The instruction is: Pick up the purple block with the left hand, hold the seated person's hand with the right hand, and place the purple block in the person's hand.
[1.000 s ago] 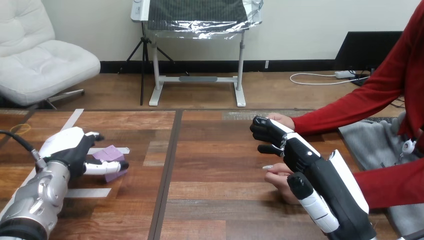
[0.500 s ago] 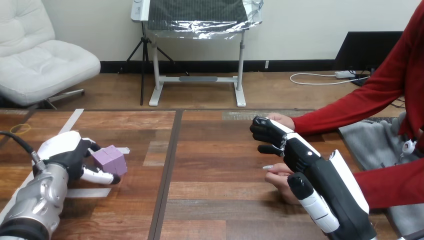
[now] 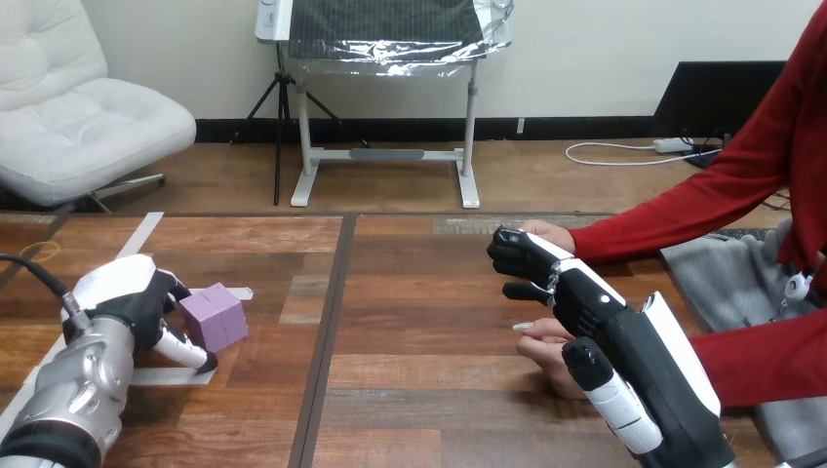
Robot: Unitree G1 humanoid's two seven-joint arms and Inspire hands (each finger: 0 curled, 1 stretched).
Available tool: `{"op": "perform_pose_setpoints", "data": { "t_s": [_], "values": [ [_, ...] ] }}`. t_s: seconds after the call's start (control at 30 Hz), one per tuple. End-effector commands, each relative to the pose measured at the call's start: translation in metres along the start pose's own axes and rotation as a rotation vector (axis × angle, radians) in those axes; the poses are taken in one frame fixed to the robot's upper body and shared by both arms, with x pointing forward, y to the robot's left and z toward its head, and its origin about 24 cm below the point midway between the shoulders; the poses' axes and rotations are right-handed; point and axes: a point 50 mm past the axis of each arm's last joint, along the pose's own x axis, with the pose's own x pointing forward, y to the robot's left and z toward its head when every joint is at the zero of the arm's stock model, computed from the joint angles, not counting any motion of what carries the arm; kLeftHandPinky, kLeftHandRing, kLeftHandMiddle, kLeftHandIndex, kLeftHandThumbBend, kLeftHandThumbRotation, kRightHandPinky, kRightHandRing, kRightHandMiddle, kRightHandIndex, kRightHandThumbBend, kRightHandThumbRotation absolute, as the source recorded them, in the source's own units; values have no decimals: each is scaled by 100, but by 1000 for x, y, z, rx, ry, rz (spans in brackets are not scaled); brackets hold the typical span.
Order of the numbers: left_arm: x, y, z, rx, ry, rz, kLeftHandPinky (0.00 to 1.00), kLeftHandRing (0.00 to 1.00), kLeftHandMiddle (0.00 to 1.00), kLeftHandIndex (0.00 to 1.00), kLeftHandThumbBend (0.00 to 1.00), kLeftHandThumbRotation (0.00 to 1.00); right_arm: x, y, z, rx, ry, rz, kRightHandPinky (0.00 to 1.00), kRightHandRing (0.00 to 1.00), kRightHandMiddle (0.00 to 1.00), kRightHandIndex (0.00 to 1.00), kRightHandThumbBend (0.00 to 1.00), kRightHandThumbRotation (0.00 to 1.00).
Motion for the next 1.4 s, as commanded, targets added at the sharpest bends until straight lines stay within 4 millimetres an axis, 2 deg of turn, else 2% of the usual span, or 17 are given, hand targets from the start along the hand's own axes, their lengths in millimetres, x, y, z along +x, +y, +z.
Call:
{"op": "perform_pose_setpoints", "data": {
  "t_s": [0.0, 0.23, 0.6, 0.93, 1.37],
  "values": [
    [6, 32, 26, -6, -65, 100, 54, 68, 73, 69, 83, 8, 13, -7, 15, -22, -97, -16, 81, 86, 86, 87, 81, 100],
    [6, 32, 28, -10, -73, 106, 50, 64, 70, 67, 82, 7, 14, -7, 15, -21, -97, -16, 80, 86, 86, 87, 81, 100],
    [6, 31, 31, -35, -74, 128, 51, 64, 69, 66, 82, 7, 14, -7, 15, -25, -98, -15, 80, 86, 86, 87, 82, 100],
    [6, 29, 35, 41, -64, 152, 56, 67, 71, 68, 83, 18, 14, -7, 14, -19, -98, -20, 80, 86, 86, 86, 83, 100],
    [7, 26, 38, 44, -63, 152, 60, 70, 72, 70, 84, 29, 15, -8, 14, -22, -97, -15, 80, 86, 86, 86, 82, 100]
  ]
}}
